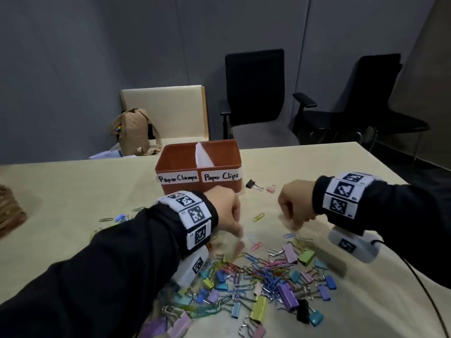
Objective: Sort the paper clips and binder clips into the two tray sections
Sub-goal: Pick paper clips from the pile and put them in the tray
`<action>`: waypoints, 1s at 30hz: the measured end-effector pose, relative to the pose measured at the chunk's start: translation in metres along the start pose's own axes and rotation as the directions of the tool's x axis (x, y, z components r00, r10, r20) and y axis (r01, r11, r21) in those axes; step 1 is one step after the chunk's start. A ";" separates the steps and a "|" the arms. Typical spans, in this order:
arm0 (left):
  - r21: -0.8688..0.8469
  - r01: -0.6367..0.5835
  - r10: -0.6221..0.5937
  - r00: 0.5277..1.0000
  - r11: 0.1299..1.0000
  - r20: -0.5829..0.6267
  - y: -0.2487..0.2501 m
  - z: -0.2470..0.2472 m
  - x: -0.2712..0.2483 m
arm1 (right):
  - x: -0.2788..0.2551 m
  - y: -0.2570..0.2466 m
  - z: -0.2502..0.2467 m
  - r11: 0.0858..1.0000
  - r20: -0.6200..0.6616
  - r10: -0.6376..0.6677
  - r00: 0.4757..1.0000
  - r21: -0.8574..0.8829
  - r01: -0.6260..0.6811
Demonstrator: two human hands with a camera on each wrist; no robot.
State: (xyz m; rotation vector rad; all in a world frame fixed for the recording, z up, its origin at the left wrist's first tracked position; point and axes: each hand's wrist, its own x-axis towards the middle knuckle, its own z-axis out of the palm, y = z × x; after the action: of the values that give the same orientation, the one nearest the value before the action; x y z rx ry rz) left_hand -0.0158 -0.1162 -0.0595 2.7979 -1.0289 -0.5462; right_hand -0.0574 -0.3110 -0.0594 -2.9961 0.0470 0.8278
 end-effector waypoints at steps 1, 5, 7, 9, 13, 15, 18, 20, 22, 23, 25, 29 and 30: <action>0.028 -0.002 0.002 1.000 1.000 0.030 0.004 0.006 0.000 | -0.004 0.003 0.006 0.999 0.003 0.018 1.000 -0.028 -0.018; 0.108 -0.033 0.022 0.995 0.994 0.100 0.018 0.024 -0.001 | -0.011 0.006 0.020 0.998 -0.011 0.022 1.000 -0.057 -0.022; 0.148 -0.049 0.034 0.994 0.988 0.100 0.022 0.028 0.000 | -0.011 0.003 0.023 0.996 -0.049 0.016 0.999 -0.085 -0.020; 0.182 -0.072 0.054 0.993 0.981 0.103 0.026 0.027 0.001 | -0.009 -0.001 0.026 0.991 -0.107 -0.017 0.994 -0.134 0.003; 0.188 -0.084 0.077 0.996 0.979 0.042 0.028 0.028 0.003 | -0.008 -0.005 0.023 0.987 -0.138 -0.123 0.983 -0.116 0.108; 0.154 -0.073 0.071 0.997 0.985 0.016 0.027 0.030 0.002 | -0.011 -0.001 0.020 0.985 -0.069 -0.159 0.985 -0.084 0.153; 0.134 -0.081 0.072 0.995 0.988 0.065 0.026 0.033 0.002 | -0.016 0.005 0.020 0.980 0.018 -0.190 0.982 -0.051 0.191; 0.176 -0.096 0.081 0.992 0.980 0.093 0.027 0.033 0.004 | -0.014 0.008 0.025 0.980 -0.006 -0.194 0.981 -0.048 0.193; 0.185 -0.111 0.098 0.992 0.977 0.078 0.027 0.031 0.008 | -0.010 0.008 0.029 0.982 -0.055 -0.191 0.980 -0.022 0.190; 0.172 -0.109 0.098 0.993 0.979 0.071 0.026 0.030 0.009 | -0.007 0.007 0.030 0.982 -0.080 -0.188 0.979 0.002 0.188; 0.147 -0.100 0.091 0.994 0.984 0.065 0.024 0.027 0.010 | -0.002 0.005 0.030 0.980 -0.141 -0.189 0.972 0.043 0.196; 0.142 -0.112 0.102 0.992 0.983 0.078 0.020 0.018 0.009 | 0.000 0.003 0.026 0.979 -0.202 -0.194 0.960 0.021 0.202; 0.146 -0.112 0.100 0.991 0.983 0.089 0.018 0.017 0.009 | -0.001 0.004 0.024 0.979 -0.197 -0.197 0.961 0.007 0.202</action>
State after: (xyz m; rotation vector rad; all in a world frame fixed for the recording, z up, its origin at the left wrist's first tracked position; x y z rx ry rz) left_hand -0.0266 -0.1354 -0.0740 2.8488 -1.2784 -0.5972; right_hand -0.0706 -0.3137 -0.0797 -2.9808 -0.2333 0.5084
